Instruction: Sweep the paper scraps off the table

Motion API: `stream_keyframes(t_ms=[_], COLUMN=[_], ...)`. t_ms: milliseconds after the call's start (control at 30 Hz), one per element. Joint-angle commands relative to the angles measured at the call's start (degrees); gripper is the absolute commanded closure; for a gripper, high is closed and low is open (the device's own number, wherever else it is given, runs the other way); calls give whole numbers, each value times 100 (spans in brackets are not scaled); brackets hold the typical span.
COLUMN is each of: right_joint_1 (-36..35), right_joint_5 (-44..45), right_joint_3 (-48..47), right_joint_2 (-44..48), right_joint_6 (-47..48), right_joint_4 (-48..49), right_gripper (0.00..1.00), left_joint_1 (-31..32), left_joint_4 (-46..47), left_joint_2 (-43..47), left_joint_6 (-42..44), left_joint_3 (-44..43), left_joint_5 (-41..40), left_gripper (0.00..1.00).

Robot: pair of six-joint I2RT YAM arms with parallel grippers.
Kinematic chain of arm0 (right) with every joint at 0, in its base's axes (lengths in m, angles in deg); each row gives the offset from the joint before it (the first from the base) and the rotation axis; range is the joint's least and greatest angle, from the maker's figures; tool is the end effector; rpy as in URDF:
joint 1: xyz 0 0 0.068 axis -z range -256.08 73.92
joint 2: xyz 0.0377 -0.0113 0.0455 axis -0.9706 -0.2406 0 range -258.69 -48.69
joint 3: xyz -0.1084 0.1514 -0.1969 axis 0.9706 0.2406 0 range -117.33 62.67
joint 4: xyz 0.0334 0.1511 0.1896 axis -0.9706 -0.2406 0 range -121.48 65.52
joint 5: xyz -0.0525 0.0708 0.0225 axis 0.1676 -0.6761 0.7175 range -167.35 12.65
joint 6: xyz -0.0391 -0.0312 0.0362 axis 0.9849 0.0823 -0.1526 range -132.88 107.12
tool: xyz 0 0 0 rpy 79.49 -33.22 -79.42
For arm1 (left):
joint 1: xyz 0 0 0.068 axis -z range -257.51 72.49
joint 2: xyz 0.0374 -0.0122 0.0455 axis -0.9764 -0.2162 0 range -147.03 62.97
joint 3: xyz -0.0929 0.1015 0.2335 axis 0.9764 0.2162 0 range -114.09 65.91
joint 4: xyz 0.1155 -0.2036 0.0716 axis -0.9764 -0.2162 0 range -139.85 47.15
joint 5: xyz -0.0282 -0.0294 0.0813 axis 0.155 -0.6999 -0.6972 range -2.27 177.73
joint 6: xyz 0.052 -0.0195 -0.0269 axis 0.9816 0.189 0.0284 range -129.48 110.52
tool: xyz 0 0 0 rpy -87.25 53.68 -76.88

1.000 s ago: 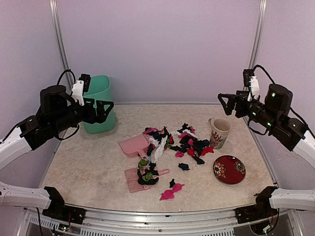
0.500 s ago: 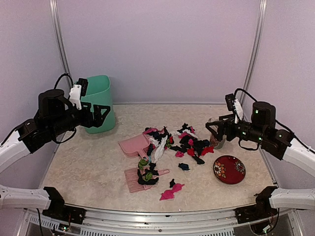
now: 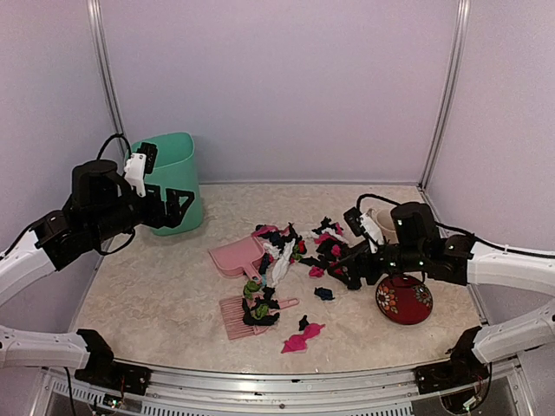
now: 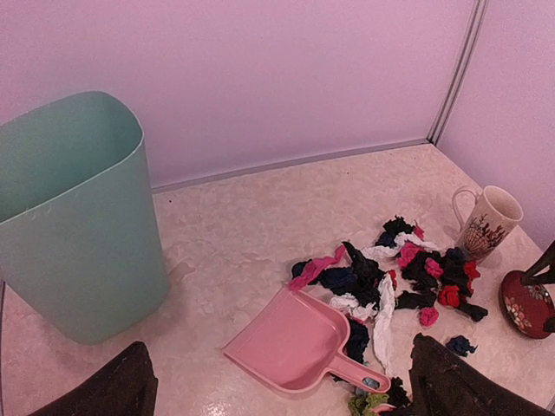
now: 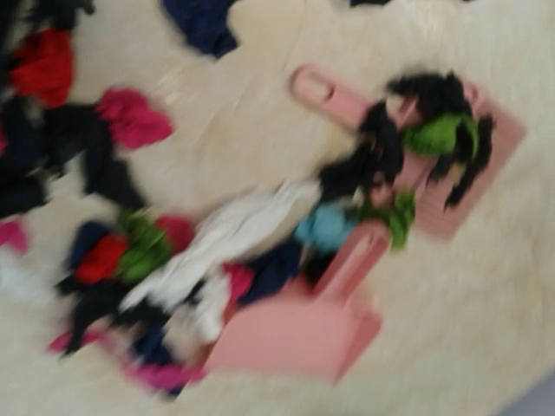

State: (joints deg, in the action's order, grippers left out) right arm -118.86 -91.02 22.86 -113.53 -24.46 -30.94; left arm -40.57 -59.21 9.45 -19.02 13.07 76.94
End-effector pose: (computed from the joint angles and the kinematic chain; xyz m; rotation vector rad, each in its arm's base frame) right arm 0.1698 0.1721 0.2468 -0.7366 2.0863 0.8002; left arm 0.1703 -0.1171 0.3465 0.3172 1.8536 -0.3846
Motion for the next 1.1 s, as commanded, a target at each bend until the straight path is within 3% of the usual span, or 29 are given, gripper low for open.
stream_keyframes(t_ms=[0, 267, 467, 600, 1067], right_joint_1=[-498, -852, -862, -839, -300], right_joint_5=[282, -731, -1089, -888, -1742], right_joint_3=[-105, -155, -328, -833, -2612], right_joint_2=[-461, -1082, -1251, -1624, -3673], right_joint_6=[526, 2399, 3915, 4304, 4656], right_joint_4=[75, 490, 242, -120, -1510], right_gripper=[12, 19, 16, 18, 33], left_joint_1=[-37, -35, 242, 400, 401], left_joint_4=[-114, -230, -418, -750, -76], left_joint_2=[-45, -124, -2, 96, 895], left_joint_6=[84, 34, 10, -4, 19], left_joint_3=[-37, -105, -282, -433, 282], left_joint_5=[-41, 200, 589, 354, 470], left_gripper=[1, 1, 1, 1, 1])
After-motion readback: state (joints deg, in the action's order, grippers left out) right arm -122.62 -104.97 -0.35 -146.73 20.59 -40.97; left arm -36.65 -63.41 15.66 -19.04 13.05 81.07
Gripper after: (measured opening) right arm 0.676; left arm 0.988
